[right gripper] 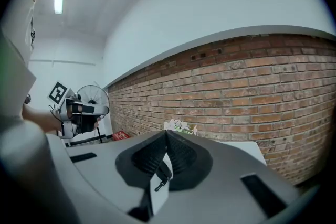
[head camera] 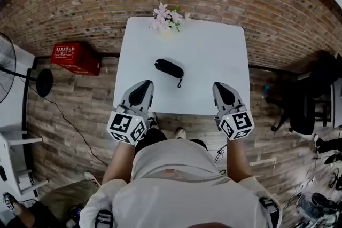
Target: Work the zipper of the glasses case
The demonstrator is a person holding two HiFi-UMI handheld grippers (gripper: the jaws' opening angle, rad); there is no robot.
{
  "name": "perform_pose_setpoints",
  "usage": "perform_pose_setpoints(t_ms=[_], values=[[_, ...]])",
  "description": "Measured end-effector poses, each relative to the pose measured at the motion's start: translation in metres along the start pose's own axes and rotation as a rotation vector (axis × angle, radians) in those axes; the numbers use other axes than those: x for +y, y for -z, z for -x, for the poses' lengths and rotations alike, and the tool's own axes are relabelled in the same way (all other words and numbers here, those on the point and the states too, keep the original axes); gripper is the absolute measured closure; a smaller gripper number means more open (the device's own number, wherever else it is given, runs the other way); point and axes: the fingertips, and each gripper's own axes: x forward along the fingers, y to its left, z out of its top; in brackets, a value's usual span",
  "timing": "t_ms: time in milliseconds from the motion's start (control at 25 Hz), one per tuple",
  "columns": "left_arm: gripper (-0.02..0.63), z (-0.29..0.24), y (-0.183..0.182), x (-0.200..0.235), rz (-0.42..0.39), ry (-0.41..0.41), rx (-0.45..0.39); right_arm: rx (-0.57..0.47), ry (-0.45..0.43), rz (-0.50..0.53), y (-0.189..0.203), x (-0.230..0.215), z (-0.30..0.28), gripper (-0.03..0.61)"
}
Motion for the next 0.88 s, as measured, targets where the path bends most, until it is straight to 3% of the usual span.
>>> perform_pose_setpoints(t_ms=[240, 480, 720, 880], values=[[0.586, -0.023, -0.022, 0.064, -0.009, 0.043, -0.009, 0.019, 0.034, 0.023, -0.022, 0.009, -0.065, 0.526], [0.586, -0.037, -0.018, 0.118, -0.002, 0.085, 0.031, 0.061, 0.042, 0.040, -0.020, 0.030, -0.121, 0.526], [0.586, -0.053, -0.019, 0.126, -0.004, 0.044, 0.042, 0.099, 0.003, 0.041, -0.012, 0.019, -0.145, 0.526], [0.586, -0.060, -0.014, 0.119, 0.018, 0.008, 0.053, 0.163, -0.063, 0.097, 0.001, 0.017, -0.157, 0.513]])
